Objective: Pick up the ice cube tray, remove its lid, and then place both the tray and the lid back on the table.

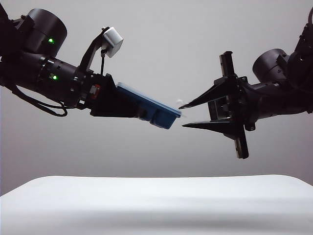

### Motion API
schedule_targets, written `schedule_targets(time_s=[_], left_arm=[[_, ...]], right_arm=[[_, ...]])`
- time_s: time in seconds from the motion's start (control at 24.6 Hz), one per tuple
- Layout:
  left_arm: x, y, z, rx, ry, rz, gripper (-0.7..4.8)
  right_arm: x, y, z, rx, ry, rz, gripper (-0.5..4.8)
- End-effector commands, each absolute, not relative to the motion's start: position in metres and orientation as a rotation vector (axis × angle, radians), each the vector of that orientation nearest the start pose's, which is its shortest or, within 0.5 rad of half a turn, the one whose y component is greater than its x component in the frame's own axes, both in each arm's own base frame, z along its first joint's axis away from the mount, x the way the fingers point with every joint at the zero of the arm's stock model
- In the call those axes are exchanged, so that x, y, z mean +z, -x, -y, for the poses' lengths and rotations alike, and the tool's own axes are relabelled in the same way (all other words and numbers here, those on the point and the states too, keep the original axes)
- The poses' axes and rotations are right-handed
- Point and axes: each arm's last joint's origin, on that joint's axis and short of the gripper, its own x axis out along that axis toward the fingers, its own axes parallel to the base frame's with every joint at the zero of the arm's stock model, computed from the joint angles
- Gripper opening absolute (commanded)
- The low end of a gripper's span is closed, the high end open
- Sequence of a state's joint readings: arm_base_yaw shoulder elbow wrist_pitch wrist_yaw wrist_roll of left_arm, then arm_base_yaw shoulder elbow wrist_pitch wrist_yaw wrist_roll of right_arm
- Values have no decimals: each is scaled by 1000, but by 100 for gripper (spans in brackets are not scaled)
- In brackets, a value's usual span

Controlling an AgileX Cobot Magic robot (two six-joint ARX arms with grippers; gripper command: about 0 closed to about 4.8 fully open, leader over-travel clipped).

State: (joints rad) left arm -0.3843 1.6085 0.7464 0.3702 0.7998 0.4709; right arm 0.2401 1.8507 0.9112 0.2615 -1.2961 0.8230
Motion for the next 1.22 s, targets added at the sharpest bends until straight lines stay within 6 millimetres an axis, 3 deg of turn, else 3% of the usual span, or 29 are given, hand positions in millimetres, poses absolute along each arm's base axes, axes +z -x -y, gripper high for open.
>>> schedule_targets(time_s=[0.04, 0.08, 0.37, 0.49, 0.57, 0.61, 0.93, 1.22], left_arm=[[183, -282, 137, -1253, -304, -201, 207], [183, -282, 137, -1253, -303, -202, 207], [182, -282, 137, -1253, -303, -204, 206], [182, -282, 137, -1254, -302, -205, 207], [182, -282, 137, -1254, -301, -212, 207], [182, -282, 137, -1255, -300, -215, 206], [181, -281, 137, -1260, -296, -225, 207], [178, -280, 136, -1259, -290, -262, 207]], right_arm=[[151, -327, -114, 1175, -995, -1244, 125], [151, -327, -114, 1177, -993, -1244, 97], [151, -327, -114, 1175, -992, -1240, 92], [151, -327, -114, 1175, -992, -1240, 48], [151, -327, -114, 1181, -992, -1241, 46], [151, -327, -114, 1182, -992, -1242, 11], [154, -328, -115, 1200, -989, -1226, -5], [168, -336, -116, 1234, -1004, -1155, -5]])
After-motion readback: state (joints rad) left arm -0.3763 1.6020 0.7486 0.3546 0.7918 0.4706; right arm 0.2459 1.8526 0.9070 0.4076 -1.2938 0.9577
